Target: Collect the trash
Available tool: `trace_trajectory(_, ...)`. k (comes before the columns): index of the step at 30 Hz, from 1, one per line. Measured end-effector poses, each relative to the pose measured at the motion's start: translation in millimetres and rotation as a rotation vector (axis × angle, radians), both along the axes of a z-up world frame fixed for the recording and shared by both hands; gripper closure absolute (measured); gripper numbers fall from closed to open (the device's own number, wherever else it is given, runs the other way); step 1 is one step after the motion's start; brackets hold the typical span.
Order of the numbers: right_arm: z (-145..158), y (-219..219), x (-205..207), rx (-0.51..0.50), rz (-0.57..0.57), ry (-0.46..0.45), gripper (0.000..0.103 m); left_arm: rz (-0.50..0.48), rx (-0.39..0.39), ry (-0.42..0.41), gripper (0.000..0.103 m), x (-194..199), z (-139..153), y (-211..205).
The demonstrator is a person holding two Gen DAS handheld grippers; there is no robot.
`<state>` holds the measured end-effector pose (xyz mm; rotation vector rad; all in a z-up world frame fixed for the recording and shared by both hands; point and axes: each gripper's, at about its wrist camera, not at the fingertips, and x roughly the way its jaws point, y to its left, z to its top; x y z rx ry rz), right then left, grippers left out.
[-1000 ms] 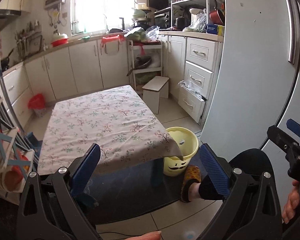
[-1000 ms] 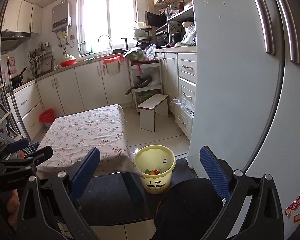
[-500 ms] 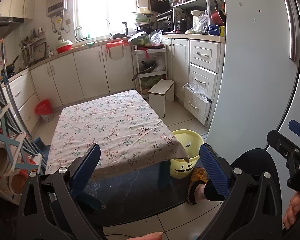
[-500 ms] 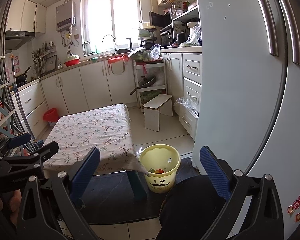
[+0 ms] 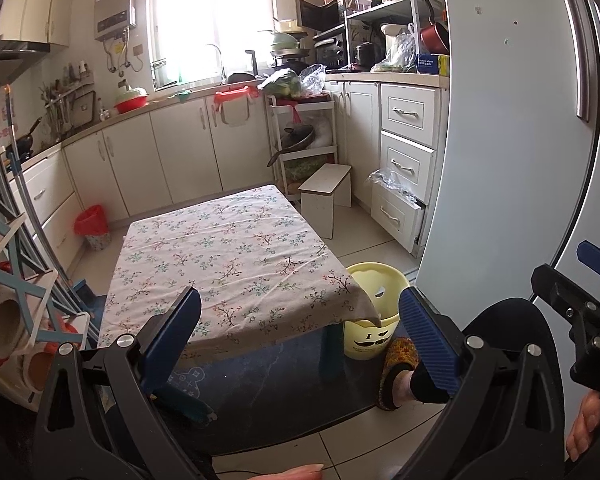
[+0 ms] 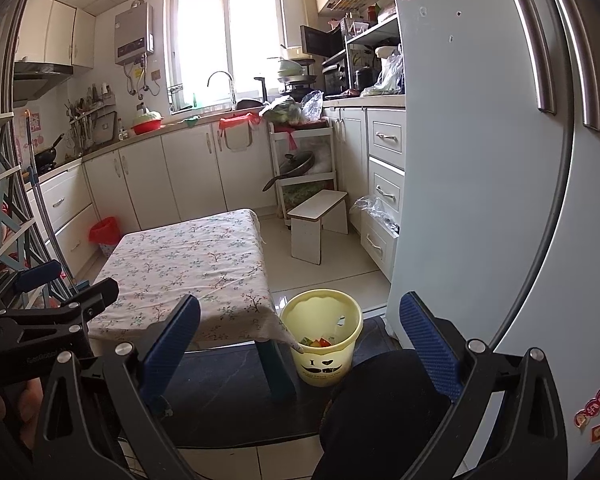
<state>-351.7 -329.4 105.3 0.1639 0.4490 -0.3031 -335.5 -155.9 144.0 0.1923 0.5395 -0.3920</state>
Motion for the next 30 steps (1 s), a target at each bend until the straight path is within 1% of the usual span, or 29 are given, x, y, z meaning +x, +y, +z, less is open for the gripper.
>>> trace_trajectory(18,2.5,1.1,3.0,-0.001,0.009,0.001,0.007,0.009,0.008,-0.008,0.008,-2.3,2.0,-4.0)
trace_trajectory(30,3.8,3.6,1.5,-0.001,0.010,0.001,0.007,0.004,-0.004,0.009,0.008,-2.1,2.5,-3.2)
